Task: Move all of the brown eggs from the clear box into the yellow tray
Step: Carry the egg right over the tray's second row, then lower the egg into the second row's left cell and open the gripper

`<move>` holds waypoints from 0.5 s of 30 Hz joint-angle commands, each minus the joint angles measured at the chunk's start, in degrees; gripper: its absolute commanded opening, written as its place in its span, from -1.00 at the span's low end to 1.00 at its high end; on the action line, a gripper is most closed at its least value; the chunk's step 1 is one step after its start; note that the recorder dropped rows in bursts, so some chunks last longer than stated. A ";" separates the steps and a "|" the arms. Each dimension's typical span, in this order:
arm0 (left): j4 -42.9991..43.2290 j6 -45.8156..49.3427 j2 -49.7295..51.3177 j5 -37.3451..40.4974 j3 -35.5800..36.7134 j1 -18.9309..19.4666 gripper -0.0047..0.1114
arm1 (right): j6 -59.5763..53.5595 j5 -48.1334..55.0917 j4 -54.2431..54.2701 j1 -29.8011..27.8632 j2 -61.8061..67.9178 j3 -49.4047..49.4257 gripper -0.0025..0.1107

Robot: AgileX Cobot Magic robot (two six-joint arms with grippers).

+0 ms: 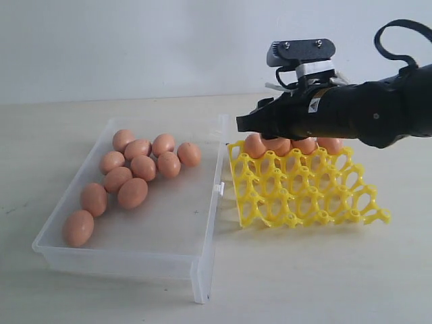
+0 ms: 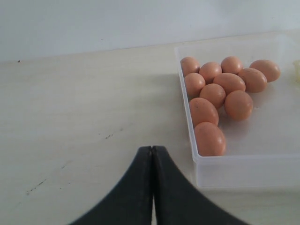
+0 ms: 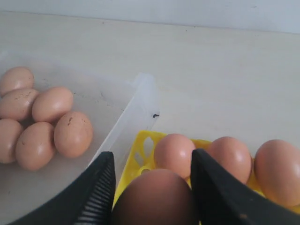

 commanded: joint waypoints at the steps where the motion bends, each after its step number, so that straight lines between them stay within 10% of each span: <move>1: -0.06 0.05 -0.32 -0.56 -0.23 0.06 -0.92 | 0.37 -3.96 -0.71 -0.38 3.70 -0.96 -0.96; 15: -0.06 0.05 -0.32 -0.56 -0.23 0.06 -0.92 | 0.37 -13.29 -0.71 -0.38 11.50 -0.99 -0.96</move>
